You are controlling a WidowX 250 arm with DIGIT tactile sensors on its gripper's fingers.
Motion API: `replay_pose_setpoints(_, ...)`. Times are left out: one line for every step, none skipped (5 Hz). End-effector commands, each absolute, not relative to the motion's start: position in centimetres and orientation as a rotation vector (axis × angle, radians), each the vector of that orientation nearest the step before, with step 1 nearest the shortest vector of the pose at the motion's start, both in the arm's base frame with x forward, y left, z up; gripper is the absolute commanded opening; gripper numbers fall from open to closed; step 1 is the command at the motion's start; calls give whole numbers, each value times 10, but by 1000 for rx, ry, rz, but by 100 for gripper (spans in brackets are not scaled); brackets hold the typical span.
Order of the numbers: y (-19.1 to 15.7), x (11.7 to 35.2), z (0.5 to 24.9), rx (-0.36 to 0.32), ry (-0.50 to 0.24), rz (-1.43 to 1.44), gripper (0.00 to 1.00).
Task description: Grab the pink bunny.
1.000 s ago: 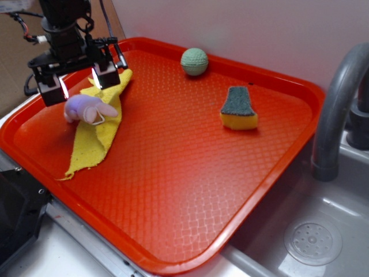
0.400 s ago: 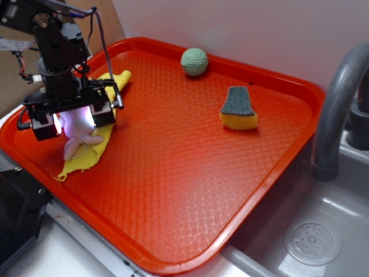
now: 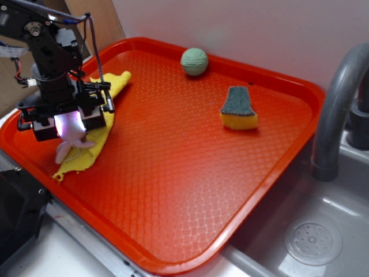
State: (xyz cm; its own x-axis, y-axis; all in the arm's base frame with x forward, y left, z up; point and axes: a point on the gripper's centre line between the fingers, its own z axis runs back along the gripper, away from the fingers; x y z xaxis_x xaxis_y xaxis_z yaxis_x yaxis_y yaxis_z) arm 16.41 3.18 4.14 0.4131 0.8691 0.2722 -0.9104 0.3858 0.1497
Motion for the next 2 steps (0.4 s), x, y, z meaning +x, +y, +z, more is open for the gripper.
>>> replay_pose_setpoints(37,158,63,344,-254,1030,0)
replay_pose_setpoints(23,172,107,281,-237,782,0)
